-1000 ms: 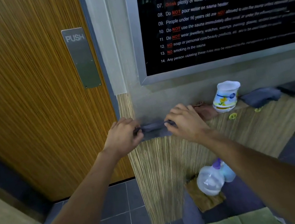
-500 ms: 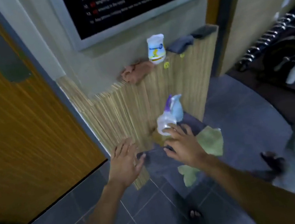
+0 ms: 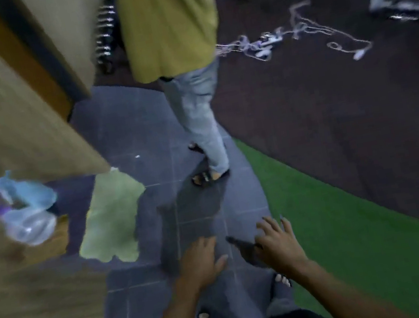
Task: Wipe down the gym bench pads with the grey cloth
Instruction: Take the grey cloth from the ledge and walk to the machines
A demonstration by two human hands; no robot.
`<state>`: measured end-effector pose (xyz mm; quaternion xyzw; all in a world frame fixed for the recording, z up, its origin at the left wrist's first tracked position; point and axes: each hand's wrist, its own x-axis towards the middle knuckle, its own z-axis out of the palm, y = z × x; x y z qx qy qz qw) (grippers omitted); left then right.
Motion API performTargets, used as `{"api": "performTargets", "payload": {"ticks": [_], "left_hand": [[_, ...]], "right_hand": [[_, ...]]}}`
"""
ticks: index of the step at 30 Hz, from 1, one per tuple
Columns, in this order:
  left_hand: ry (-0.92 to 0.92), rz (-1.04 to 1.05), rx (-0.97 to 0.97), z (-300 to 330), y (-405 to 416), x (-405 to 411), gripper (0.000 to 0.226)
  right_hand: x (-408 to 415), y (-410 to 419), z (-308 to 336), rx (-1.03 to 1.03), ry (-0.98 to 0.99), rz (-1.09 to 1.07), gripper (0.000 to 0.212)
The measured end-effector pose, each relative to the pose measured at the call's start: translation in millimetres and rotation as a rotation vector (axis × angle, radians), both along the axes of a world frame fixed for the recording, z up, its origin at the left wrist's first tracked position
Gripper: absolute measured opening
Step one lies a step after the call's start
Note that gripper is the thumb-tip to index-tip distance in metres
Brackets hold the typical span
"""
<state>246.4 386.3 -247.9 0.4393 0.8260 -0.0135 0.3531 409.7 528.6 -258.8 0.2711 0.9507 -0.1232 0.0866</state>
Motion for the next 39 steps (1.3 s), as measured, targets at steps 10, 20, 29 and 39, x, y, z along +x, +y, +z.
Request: {"api": "performTargets", "payload": {"ticks": [10,20,29,39], "left_hand": [[0.027,-0.623,-0.057,-20.7,257.8,226.4,0.048],[0.043,-1.044,-0.119,-30.1,440.6,405.4,0.049],[0.051,-1.466,-0.092,-26.3,646.7,578.4,0.050],[0.050,-1.630,-0.063,-4.1,858.0,737.9,0.048]], "right_hand": [[244.3,116.0,-10.7,-0.034,-0.158,-0.702,0.024],[413.1,222.1,-24.8,-0.039,-0.159,-1.253,0.019],[539.1,380.8,-23.6,-0.074,-0.102,-1.618,0.031],[676.3,564.9,-3.9,-0.002,-0.052,-1.884,0.019]]}}
